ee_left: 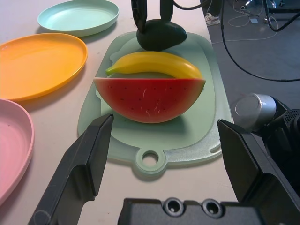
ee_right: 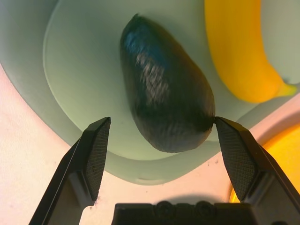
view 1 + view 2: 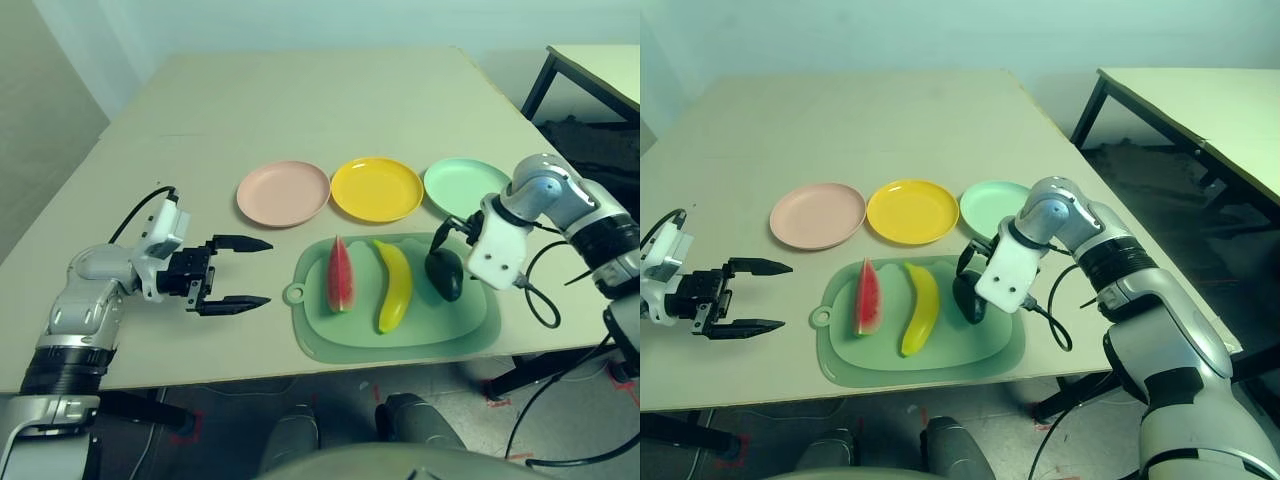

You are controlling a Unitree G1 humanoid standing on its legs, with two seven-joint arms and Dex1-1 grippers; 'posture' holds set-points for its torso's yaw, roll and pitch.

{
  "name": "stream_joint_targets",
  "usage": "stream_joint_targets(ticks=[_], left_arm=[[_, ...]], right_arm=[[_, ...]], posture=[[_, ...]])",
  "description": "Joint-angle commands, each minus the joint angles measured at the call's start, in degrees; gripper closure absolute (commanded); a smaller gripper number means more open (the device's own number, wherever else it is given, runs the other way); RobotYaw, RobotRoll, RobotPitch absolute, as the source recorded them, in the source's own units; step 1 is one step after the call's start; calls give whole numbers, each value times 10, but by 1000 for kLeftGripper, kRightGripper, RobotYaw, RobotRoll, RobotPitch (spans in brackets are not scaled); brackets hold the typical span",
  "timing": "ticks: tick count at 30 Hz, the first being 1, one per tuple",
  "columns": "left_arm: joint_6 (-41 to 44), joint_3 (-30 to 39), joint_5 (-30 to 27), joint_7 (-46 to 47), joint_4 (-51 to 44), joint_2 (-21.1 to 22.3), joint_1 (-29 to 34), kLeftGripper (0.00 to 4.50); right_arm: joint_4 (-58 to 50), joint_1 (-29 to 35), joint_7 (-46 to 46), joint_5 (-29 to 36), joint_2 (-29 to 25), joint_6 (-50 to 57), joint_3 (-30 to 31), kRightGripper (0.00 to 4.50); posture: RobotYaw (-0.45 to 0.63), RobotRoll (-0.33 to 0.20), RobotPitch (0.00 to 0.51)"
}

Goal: Place the fruits into color-matched plates.

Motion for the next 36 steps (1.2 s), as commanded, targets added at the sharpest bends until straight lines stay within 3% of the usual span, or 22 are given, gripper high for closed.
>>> stream_joint_targets(ticks=[1,11,21,36], left_arm=[[-6,2,9,0,8,4,-2,6],[-12,-1,15,0,19,5,-9,6],[-6,-1,16,2,16,5,-19,6],[9,-8,18,11,-8,7,-20,6]], right_arm=[[-18,5,3,16,-11,16,18,44],[-129,24,3,76,-58,120,55,44],[-205,40,3,77,-91,253,63,44],[-206,70,-28,-19,-43,319,20,44]], posture=[[-92,0,28],[-96,0,28],[-97,0,29],[-103,0,32]])
